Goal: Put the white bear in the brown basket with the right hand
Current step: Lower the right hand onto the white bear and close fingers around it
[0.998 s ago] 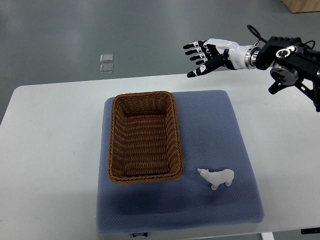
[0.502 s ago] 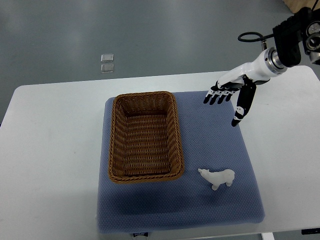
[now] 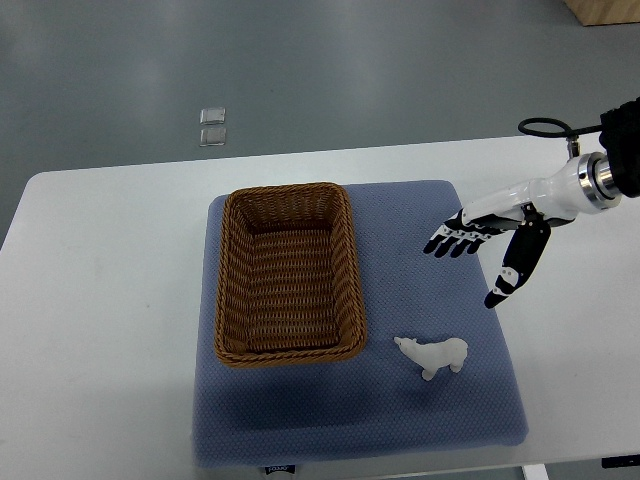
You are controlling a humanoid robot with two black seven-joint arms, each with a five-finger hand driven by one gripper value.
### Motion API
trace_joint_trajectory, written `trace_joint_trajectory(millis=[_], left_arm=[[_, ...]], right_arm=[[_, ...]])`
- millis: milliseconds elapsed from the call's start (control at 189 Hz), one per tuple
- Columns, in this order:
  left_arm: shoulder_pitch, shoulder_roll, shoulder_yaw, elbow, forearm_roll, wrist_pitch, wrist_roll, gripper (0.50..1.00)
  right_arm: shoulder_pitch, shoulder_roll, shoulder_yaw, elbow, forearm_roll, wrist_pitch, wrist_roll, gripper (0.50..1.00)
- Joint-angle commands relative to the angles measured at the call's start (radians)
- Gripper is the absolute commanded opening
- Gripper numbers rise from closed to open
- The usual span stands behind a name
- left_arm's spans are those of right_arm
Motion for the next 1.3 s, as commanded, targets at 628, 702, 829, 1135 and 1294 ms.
trace_joint_trajectory(millis=[628, 702, 829, 1135, 1294], left_arm=[[0.002, 0.000, 0.000, 0.004, -0.001, 0.001, 0.000, 1.000], [0.002, 0.000, 0.000, 0.004, -0.001, 0.001, 0.000, 1.000], [0.002, 0.000, -0.002, 0.005, -0.001, 0.001, 0.000, 1.000], [0.002, 0.000, -0.002, 0.005, -0.001, 0.001, 0.000, 1.000], [0.002, 0.000, -0.002, 0.005, -0.001, 0.001, 0.000, 1.000]], right_arm=[[-0.362, 0.017, 0.158, 0.012, -0.018, -0.175, 0.057, 0.917], [-0.401, 0.023, 0.177, 0.011, -0.030, -0.187, 0.057, 0.917], [-0.459, 0.031, 0.181, 0.009, -0.099, -0.224, 0.075, 0.913], [-0.528, 0.047, 0.186, 0.004, -0.150, -0.296, 0.085, 0.907], [-0.543, 0.049, 0.186, 0.004, -0.153, -0.314, 0.086, 0.872]])
